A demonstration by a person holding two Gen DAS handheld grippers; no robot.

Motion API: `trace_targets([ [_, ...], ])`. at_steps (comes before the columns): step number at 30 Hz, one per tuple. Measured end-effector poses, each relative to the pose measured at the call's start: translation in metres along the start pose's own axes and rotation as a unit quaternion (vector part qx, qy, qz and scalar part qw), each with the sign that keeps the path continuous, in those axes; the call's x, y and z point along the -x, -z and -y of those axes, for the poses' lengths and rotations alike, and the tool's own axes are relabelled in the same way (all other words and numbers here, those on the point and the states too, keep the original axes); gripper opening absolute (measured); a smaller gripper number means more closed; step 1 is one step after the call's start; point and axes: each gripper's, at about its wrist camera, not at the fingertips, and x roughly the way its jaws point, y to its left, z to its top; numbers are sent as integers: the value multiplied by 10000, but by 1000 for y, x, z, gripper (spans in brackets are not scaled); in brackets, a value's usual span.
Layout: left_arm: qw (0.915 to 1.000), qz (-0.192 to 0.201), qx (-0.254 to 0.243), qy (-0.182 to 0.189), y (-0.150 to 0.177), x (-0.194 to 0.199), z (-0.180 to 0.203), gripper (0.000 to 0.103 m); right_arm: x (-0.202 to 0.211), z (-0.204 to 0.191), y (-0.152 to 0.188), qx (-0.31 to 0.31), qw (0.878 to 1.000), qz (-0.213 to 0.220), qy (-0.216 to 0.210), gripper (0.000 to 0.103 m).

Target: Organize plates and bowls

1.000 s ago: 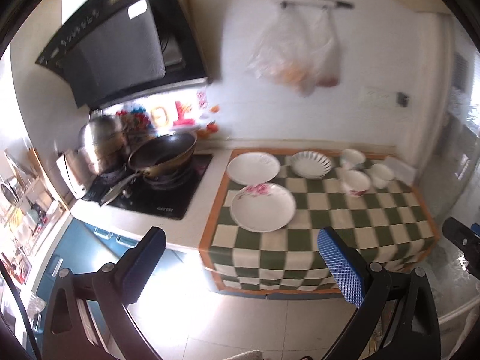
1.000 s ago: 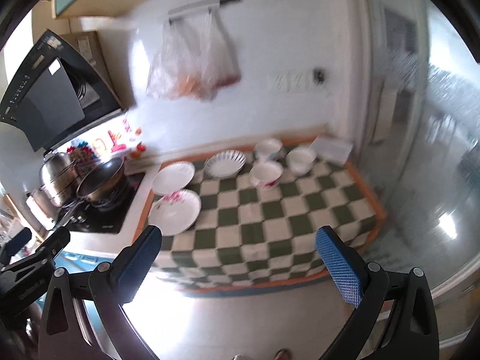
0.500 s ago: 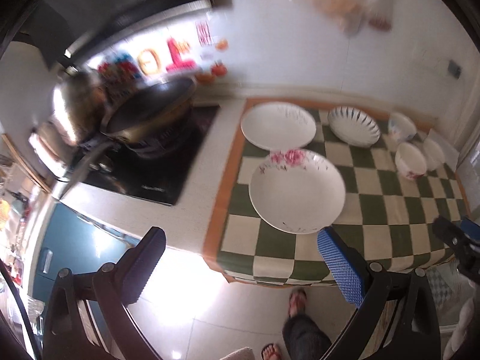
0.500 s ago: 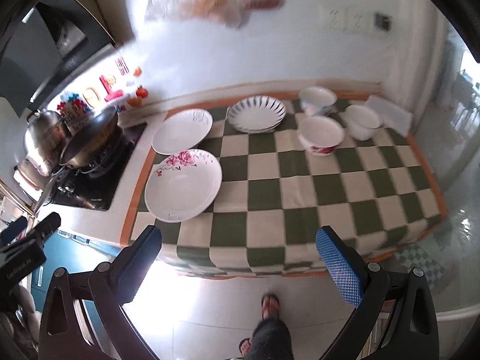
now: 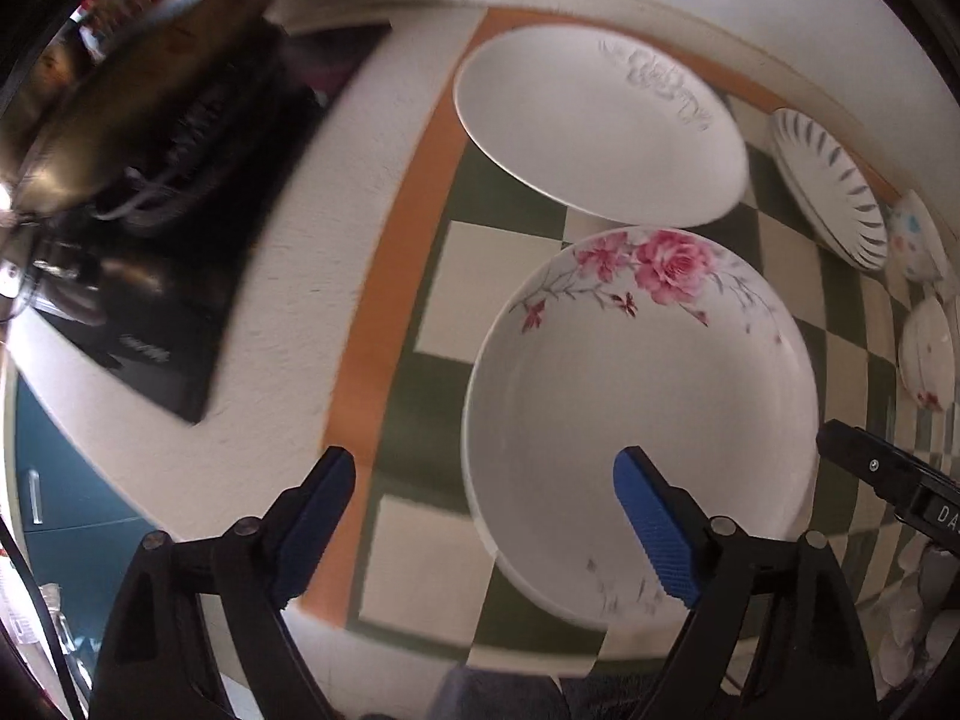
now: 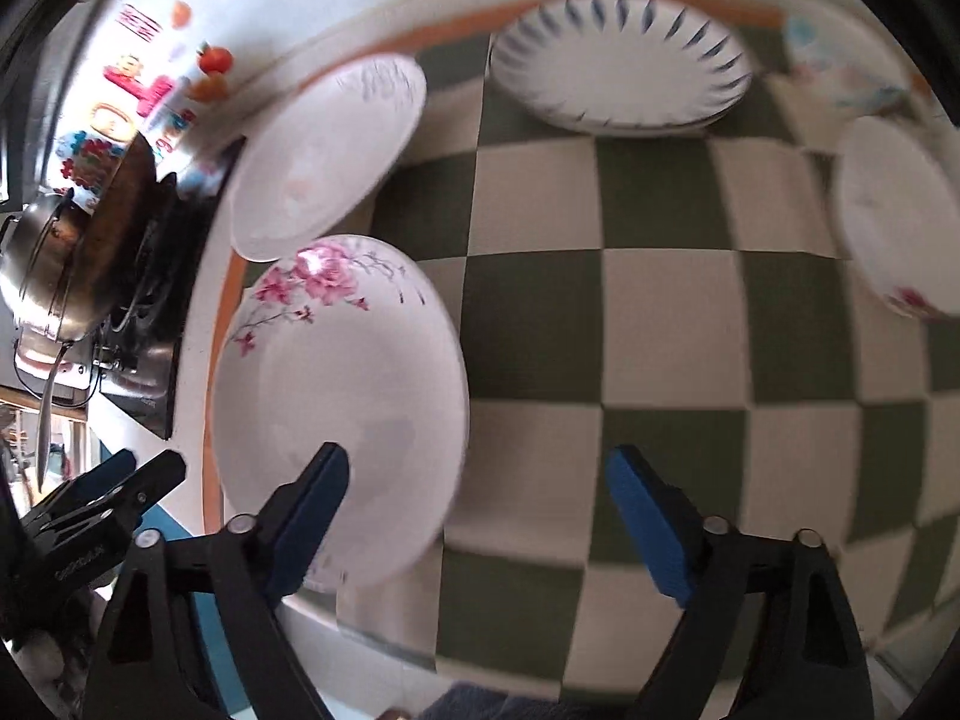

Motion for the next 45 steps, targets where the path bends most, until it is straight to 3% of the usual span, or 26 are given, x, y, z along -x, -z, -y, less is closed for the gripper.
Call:
trace_targets([
  [6,9985,-486,91,249,-19,-31,-4,62,-33,0,-31,-18,9966,-582,-575,63],
  [10,9959,-745,117,496,-21,-40,-6,33,-45,-8,-38,102,9940,-810,-728,46],
  [12,9957,-776,87,506,-20,-40,-7,32,-55,-10,-40,60,9923,-959,-779,31],
  [15,9956,-775,54,532,-19,-36,-9,28,-60,-12,-37,-36,9924,-1016,-691,17],
  [22,9965,-618,-119,552,-28,-20,-4,28,-54,-12,-29,-5,9947,-821,-616,16],
  [31,9947,-442,-567,728,-31,11,38,28,-18,11,-24,-233,9971,-419,-591,15],
  [45,9841,-469,-1411,970,-24,6,117,28,47,109,-10,-916,9950,65,-384,14],
])
